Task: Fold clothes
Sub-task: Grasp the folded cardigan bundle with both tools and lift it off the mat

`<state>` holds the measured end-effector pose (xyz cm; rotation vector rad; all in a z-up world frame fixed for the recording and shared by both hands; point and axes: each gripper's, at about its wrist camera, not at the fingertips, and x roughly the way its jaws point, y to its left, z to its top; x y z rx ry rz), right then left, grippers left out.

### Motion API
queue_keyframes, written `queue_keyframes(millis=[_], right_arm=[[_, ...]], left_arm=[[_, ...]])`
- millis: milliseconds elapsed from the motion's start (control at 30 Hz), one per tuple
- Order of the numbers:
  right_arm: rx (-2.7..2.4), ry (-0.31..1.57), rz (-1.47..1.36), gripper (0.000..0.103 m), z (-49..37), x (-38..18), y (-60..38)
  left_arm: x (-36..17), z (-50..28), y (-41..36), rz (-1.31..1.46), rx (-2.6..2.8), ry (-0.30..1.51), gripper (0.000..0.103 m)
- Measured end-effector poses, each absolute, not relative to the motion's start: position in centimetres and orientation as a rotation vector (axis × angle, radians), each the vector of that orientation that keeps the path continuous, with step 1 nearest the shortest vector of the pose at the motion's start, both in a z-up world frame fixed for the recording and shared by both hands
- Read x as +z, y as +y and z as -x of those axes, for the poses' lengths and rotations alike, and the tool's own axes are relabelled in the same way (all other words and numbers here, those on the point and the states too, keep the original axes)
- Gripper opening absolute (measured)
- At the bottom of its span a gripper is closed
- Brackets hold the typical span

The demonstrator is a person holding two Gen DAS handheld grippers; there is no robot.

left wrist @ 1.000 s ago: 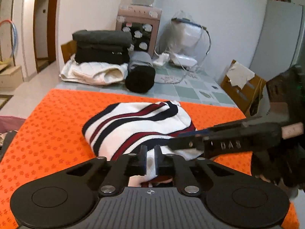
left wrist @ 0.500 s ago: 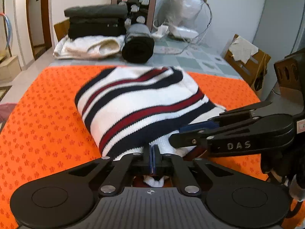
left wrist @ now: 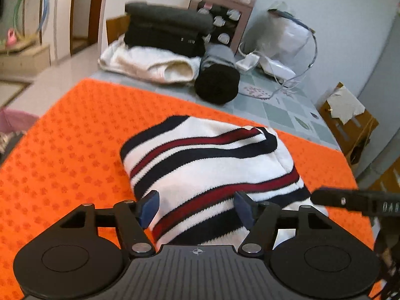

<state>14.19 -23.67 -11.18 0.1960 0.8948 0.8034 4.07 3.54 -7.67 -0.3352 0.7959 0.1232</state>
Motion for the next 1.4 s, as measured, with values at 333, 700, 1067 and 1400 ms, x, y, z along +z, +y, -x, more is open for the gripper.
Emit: queue_keyframes(millis=[333,700,1067,1400], right_arm=[[0.806,1.052,-0.351,0.086,-16.8,-15.3,-24.1],[0.834,1.093,-0.376,0.090,-18.3,-16.4,-22.5],[0.885,1.148,-0.388,0.091,-19.6,-17.5,-19.8],[0.845,1.131,-0.466,0.041,-18.6,-17.2,-19.5]], left_arm=[[-9.7,-4.1,5.0,0.378,0.132,0.884,0.074],[-11.2,-2.8,7.9,0.521,0.086,0.873,0.075],[-11.6,-2.9,8.6,0.653,0.036,0.836,0.082],[-12.5,-4.3,7.9,0.692,0.004,0.838,0.075]])
